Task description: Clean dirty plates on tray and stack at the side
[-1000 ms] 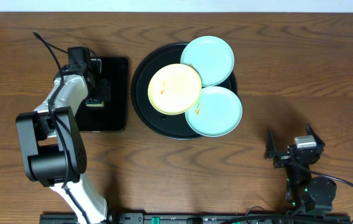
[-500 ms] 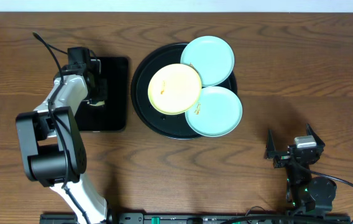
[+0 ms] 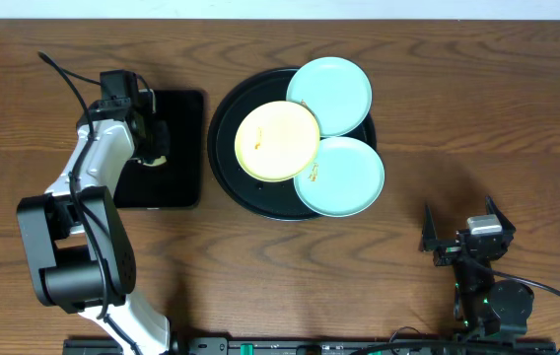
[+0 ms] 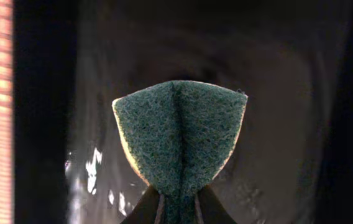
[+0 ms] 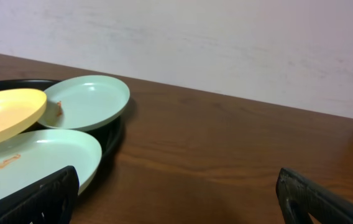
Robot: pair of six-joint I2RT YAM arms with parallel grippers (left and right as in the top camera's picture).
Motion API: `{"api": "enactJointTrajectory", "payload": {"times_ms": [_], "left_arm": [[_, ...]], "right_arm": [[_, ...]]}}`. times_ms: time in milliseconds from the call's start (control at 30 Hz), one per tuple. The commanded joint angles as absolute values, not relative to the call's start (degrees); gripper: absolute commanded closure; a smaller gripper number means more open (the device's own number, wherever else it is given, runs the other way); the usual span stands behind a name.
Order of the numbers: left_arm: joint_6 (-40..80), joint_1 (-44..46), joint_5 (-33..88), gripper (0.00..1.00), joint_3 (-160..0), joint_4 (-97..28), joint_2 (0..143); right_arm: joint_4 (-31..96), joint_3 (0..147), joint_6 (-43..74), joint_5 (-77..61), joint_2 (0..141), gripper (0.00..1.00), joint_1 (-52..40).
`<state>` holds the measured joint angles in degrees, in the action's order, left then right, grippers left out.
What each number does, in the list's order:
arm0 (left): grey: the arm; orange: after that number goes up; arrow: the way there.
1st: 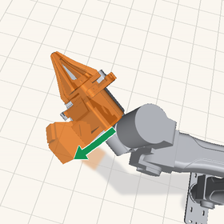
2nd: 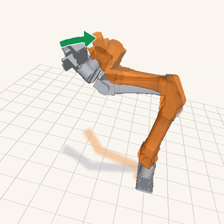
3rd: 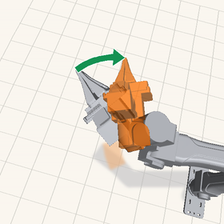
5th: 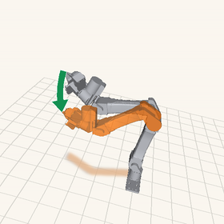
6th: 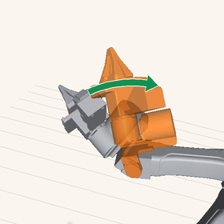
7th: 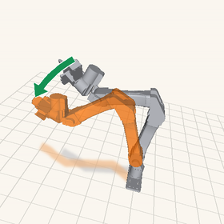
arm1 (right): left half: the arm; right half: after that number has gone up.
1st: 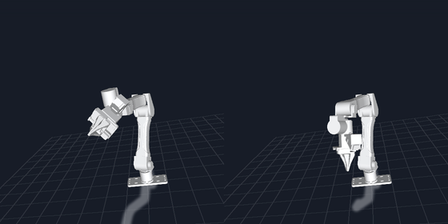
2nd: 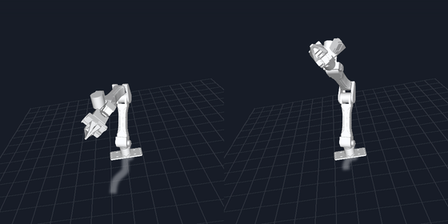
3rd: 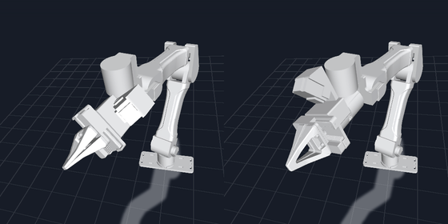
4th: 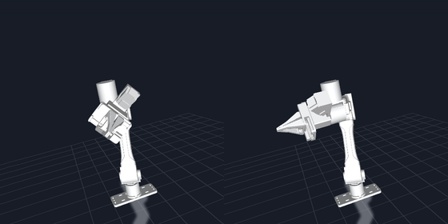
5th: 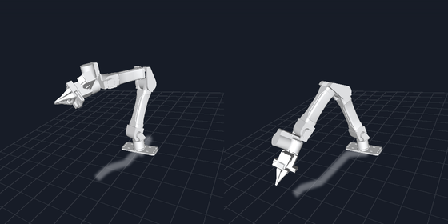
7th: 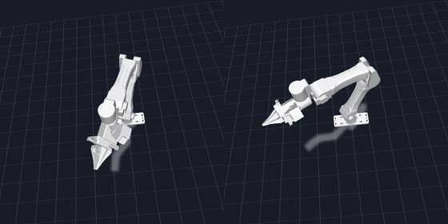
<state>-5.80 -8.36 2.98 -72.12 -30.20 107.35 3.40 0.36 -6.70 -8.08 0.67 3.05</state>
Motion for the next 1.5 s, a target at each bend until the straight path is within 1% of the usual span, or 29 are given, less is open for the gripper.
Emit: {"api": "enactJointTrajectory", "payload": {"times_ms": [0,300,433,500,667,833,933,1000,1033,1100,1167,1233,1300,1333,1367,1467], "left_arm": [[-4.64,-8.62,7.55,0.93,-72.34,-30.92,104.2],[-4.62,-8.67,8.03,0.92,-72.34,-31.14,93.47],[-4.58,-8.69,8.16,0.93,-72.34,-32.8,90.0],[-4.32,-8.69,8.14,0.93,-72.34,-33.19,88.71],[-0.89,-8.69,8.14,0.93,-72.34,-33.63,87.15],[2.68,-8.67,6.74,0.92,-72.34,-36.32,87.11],[4.64,-8.69,2.44,0.93,-72.34,-37.23,87.11],[4.6,-8.69,2.81,0.93,-72.34,-37.21,86.87],[4.12,-8.69,3.92,0.93,-72.34,-37.23,86.65],[-0.58,-8.67,10.28,0.93,-72.34,-37.21,85.93],[-5.78,-8.67,14.59,0.93,-72.31,-37.28,85.34],[-7.7,-8.56,13.5,0.93,-71.31,-34.96,85.01],[-7.64,-8.73,12.86,0.92,-68.93,-29.78,84.82],[-6.98,-8.73,12.84,0.93,-68.18,-28.73,84.88],[-6.39,-8.73,12.86,0.93,-67.57,-27.92,84.97],[-3.42,-8.73,12.86,0.93,-66.15,-26.52,85.03]], "right_arm": [[3.64,0.32,-7.14,-8.16,0.38,0.01,3.36],[3.03,0.32,-7.14,-8.62,0.38,0.01,3.36],[0.95,0.34,-6.92,-12.84,0.38,0.01,3.36],[1.65,0.78,-3.95,-12.71,0.56,0.01,3.36],[6.85,8.45,-0.36,-12.69,5.41,0.01,3.36],[15.77,25.47,-0.25,-13.43,20.84,0.01,3.36],[27.59,40.29,-0.19,-14.57,34.52,0.01,3.36],[38.15,51.48,-0.27,-16.49,44.36,0.01,3.36],[42.17,55.66,-0.27,-17.17,47.94,0.01,3.36],[51.46,66.0,-0.25,-19.0,56.49,0.01,3.36],[56.8,73.36,0.51,-20.88,62.74,0.01,3.36],[61.58,79.22,2.13,-24.82,67.99,0.01,3.36],[63.2,81.95,1.5,-32.77,71.94,0.02,3.03],[62.48,81.95,0.97,-35.53,72.99,0.09,2.44],[61.89,81.95,1.04,-35.88,74.0,0.12,1.48],[60.73,82.04,1.04,-32.95,77.93,0.13,-3.79]]}}
